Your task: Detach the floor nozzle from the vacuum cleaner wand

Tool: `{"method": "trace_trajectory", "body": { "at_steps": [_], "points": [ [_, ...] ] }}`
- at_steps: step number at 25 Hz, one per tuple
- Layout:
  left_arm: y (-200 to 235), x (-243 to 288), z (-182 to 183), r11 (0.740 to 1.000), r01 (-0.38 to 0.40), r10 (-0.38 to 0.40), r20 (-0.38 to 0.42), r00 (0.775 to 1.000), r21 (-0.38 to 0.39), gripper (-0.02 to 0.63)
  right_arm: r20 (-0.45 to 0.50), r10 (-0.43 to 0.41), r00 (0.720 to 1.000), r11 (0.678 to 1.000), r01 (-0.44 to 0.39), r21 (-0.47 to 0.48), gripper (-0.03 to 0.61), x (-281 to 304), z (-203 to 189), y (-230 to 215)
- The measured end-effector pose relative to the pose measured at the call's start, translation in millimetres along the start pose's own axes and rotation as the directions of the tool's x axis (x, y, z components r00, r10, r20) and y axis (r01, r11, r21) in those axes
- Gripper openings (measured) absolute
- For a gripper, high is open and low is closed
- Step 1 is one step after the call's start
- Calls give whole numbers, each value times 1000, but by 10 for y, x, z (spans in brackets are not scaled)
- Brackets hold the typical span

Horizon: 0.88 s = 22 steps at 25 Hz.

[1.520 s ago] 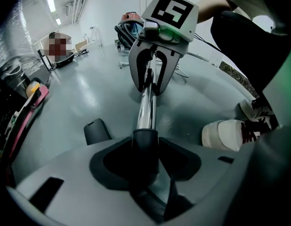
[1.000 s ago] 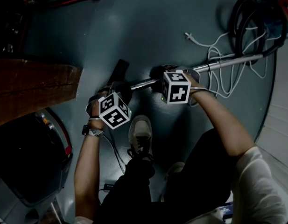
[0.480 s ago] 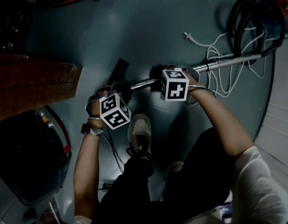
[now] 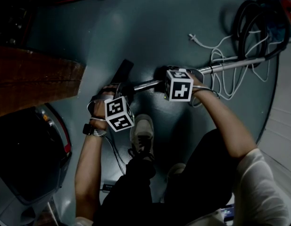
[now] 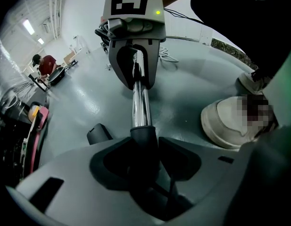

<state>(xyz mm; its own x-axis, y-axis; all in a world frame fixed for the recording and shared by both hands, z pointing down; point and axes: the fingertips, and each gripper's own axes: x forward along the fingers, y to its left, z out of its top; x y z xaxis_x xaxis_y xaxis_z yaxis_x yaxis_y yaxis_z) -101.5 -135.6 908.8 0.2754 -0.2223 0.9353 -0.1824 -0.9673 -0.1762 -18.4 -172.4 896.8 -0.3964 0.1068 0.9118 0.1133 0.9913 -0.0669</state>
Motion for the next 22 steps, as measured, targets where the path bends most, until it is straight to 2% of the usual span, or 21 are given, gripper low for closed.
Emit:
{"method": "trace_trajectory", "body": {
  "at_steps": [6, 12, 15, 22],
  "points": [
    [-20, -13, -2, 999, 9, -10, 12, 1000, 52, 181, 2, 1, 1000, 1000, -1, 2, 170, -13, 11, -1],
    [5, -24, 34, 1000, 12, -12, 22, 1000, 10, 179, -12, 10, 1000, 1000, -10, 11, 172, 13, -38, 6],
    [23, -22, 24, 1000, 9, -9, 28, 1000, -24, 176, -10, 5, 1000, 1000, -5, 12, 170, 20, -28, -6],
    [50, -15, -9, 984, 45, -38, 44, 998, -173, 175, -9, -1, 1000, 1000, 1, 17, 170, 26, -30, -14]
  ]
}}
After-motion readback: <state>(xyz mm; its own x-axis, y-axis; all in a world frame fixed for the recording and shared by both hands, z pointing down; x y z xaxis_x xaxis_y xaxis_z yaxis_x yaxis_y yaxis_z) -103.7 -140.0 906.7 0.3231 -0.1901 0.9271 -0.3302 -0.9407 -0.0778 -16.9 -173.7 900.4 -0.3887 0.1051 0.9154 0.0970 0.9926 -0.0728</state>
